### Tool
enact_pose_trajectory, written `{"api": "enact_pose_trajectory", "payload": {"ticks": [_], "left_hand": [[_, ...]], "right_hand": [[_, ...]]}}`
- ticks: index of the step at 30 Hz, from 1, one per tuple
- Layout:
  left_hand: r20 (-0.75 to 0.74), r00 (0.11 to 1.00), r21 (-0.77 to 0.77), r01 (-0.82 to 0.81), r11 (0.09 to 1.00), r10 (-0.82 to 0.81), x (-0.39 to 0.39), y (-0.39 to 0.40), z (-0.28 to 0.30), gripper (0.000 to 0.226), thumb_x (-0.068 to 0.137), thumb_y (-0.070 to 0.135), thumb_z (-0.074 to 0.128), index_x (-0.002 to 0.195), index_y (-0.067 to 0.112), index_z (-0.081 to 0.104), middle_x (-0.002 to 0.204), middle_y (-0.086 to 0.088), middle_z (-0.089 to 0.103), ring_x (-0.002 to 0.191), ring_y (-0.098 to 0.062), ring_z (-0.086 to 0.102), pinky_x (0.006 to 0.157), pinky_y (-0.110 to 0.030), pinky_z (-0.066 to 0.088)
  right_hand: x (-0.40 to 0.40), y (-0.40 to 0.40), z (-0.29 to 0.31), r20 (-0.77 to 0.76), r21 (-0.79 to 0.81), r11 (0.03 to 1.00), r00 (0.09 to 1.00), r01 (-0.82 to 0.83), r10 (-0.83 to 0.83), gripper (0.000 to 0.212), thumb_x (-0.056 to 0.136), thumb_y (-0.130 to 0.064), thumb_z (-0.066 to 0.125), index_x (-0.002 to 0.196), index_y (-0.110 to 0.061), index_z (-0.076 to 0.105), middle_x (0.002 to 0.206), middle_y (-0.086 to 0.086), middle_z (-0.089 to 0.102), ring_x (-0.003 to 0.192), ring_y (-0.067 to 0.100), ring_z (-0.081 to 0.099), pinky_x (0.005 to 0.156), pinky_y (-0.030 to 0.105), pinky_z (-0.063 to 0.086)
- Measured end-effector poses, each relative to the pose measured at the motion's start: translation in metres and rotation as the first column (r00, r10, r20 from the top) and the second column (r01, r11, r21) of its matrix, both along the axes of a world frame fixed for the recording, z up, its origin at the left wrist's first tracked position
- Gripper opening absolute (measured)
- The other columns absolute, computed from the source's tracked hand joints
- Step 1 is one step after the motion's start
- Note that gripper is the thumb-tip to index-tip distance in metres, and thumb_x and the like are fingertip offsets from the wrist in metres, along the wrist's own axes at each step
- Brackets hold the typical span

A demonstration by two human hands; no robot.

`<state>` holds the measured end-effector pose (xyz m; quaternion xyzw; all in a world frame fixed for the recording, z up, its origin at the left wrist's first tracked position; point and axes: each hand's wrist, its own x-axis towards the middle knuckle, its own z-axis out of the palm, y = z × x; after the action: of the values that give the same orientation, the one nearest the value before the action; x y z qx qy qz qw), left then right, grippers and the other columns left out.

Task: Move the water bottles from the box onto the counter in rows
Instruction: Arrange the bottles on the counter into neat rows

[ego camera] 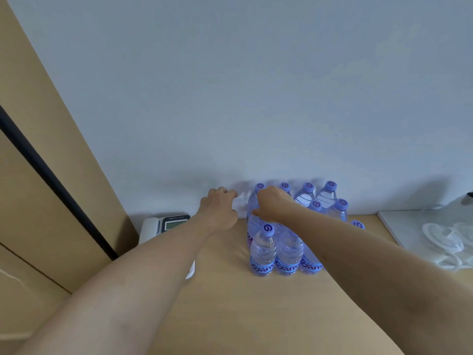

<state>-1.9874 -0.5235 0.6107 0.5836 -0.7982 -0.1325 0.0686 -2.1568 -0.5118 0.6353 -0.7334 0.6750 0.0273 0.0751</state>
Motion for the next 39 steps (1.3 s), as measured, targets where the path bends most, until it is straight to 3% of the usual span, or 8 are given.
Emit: {"api": "enact_pose_trajectory", "payload": {"ticks": [6, 8, 11, 17, 21, 31, 35, 39], "left_hand": [[-0.011, 1.0, 0.02, -0.008, 1.0, 0.009, -0.002, -0.01, -0.007, 0.058, 0.084, 0.021, 0.054, 0.141, 0.022, 0.042, 0.139, -0.008, 0.045, 0.128, -0.031, 0.036, 0.1, -0.043, 0.04], [-0.011, 1.0, 0.03, -0.006, 1.0, 0.006, -0.003, -0.011, -0.01, 0.058, 0.084, 0.021, 0.054, 0.141, 0.022, 0.041, 0.139, -0.008, 0.044, 0.129, -0.031, 0.035, 0.101, -0.043, 0.039], [-0.018, 1.0, 0.027, 0.0, 1.0, 0.001, -0.004, -0.011, -0.012, 0.059, 0.085, 0.02, 0.054, 0.142, 0.023, 0.041, 0.14, -0.008, 0.044, 0.13, -0.031, 0.035, 0.101, -0.043, 0.039], [-0.035, 0.999, 0.015, 0.006, 1.0, -0.006, -0.004, -0.011, -0.012, 0.057, 0.085, 0.019, 0.053, 0.141, 0.022, 0.041, 0.14, -0.008, 0.044, 0.129, -0.03, 0.035, 0.101, -0.043, 0.038], [-0.032, 0.999, 0.018, 0.007, 1.0, -0.006, -0.005, -0.009, -0.013, 0.057, 0.086, 0.019, 0.053, 0.142, 0.022, 0.041, 0.141, -0.007, 0.043, 0.13, -0.03, 0.034, 0.101, -0.042, 0.038], [-0.016, 1.0, 0.034, -0.011, 0.999, 0.012, -0.002, -0.008, -0.016, 0.057, 0.086, 0.02, 0.053, 0.142, 0.023, 0.04, 0.142, -0.007, 0.042, 0.13, -0.03, 0.034, 0.101, -0.042, 0.038], [-0.014, 1.0, 0.028, -0.013, 1.0, 0.013, -0.003, -0.007, -0.015, 0.057, 0.086, 0.02, 0.053, 0.141, 0.022, 0.041, 0.141, -0.008, 0.042, 0.13, -0.03, 0.034, 0.1, -0.042, 0.038], [-0.02, 1.0, 0.017, -0.006, 1.0, 0.007, -0.006, -0.006, -0.012, 0.055, 0.086, 0.019, 0.053, 0.14, 0.022, 0.042, 0.14, -0.008, 0.043, 0.129, -0.03, 0.035, 0.101, -0.043, 0.038]], "right_hand": [[-0.002, -0.01, 0.006, -0.054, 0.047, 0.996, 0.995, -0.081, 0.083, 0.029, 0.082, -0.007, 0.062, 0.059, -0.012, 0.045, 0.064, 0.003, 0.044, 0.066, 0.024, 0.05, 0.044, 0.025, 0.029], [-0.005, -0.013, 0.008, -0.069, 0.067, 0.992, 0.991, -0.106, 0.111, 0.011, 0.081, -0.001, 0.058, 0.085, -0.003, 0.068, 0.086, 0.012, 0.063, 0.086, 0.03, 0.06, 0.055, 0.028, 0.046], [-0.004, -0.013, 0.006, -0.063, 0.056, 0.988, 0.987, -0.142, 0.145, 0.039, 0.08, 0.005, 0.054, 0.115, -0.002, 0.067, 0.114, 0.018, 0.064, 0.1, 0.032, 0.062, 0.076, 0.037, 0.054], [-0.007, -0.017, 0.004, -0.079, 0.082, 0.985, 0.984, -0.154, 0.16, 0.017, 0.081, -0.022, 0.068, 0.083, -0.004, 0.067, 0.083, 0.01, 0.066, 0.085, 0.027, 0.062, 0.061, 0.032, 0.051], [-0.004, -0.015, -0.001, -0.086, 0.063, 0.992, 0.99, -0.109, 0.114, 0.041, 0.083, -0.018, 0.066, 0.057, -0.014, 0.036, 0.058, 0.001, 0.038, 0.058, 0.019, 0.043, 0.042, 0.024, 0.026], [-0.005, -0.013, 0.001, -0.135, 0.086, 0.987, 0.98, -0.133, 0.144, 0.012, 0.082, 0.002, 0.057, 0.079, -0.008, 0.062, 0.072, 0.007, 0.048, 0.068, 0.024, 0.057, 0.04, 0.023, 0.025], [-0.007, -0.014, -0.002, -0.157, 0.054, 0.98, 0.968, -0.192, 0.198, 0.043, 0.081, 0.005, 0.056, 0.121, -0.007, 0.066, 0.116, 0.017, 0.065, 0.099, 0.027, 0.064, 0.063, 0.033, 0.054], [-0.008, -0.016, -0.004, -0.146, 0.055, 0.977, 0.966, -0.206, 0.212, 0.04, 0.08, 0.006, 0.055, 0.114, -0.007, 0.069, 0.105, 0.015, 0.066, 0.089, 0.026, 0.065, 0.057, 0.032, 0.051]]}}
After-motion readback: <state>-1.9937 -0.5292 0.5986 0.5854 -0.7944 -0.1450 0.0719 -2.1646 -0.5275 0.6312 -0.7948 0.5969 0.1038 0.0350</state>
